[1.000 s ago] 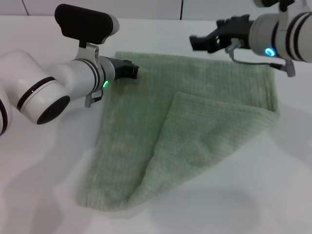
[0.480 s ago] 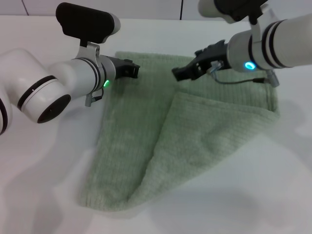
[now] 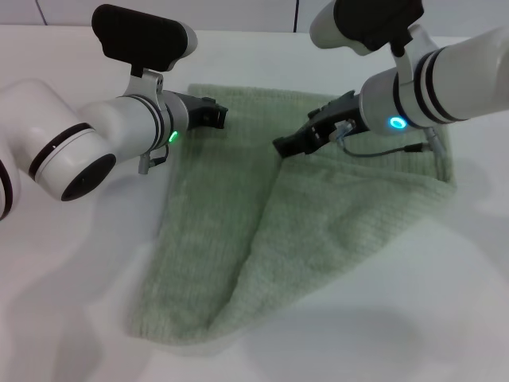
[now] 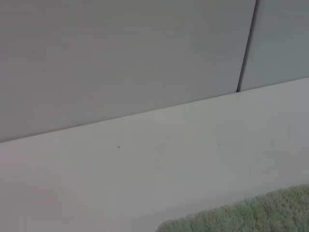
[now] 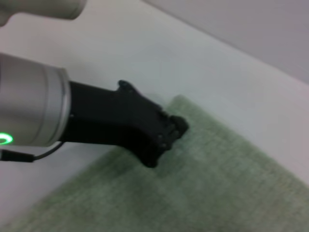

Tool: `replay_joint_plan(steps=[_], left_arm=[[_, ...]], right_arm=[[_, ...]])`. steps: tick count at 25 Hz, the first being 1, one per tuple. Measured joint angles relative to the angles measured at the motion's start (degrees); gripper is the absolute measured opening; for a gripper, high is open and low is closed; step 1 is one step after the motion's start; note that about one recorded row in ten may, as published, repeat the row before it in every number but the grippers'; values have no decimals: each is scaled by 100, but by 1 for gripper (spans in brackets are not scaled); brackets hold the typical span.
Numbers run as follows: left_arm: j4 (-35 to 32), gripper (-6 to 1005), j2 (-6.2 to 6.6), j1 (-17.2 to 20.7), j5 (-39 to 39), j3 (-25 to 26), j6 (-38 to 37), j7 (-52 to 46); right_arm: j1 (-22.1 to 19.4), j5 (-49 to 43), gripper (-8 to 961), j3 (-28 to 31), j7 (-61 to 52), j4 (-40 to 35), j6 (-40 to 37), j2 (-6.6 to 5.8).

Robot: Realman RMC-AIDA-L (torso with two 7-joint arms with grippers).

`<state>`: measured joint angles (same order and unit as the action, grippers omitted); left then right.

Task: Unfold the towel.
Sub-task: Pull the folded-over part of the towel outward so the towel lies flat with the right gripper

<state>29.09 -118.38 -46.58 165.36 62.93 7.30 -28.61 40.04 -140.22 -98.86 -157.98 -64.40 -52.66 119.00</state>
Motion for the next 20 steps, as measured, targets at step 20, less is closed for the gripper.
replay_joint_plan(steps=[20], left_arm=[[105,-1,6,74,-1,0,26,5]], right_arm=[[524,820,757,218,699,1325,236,9]])
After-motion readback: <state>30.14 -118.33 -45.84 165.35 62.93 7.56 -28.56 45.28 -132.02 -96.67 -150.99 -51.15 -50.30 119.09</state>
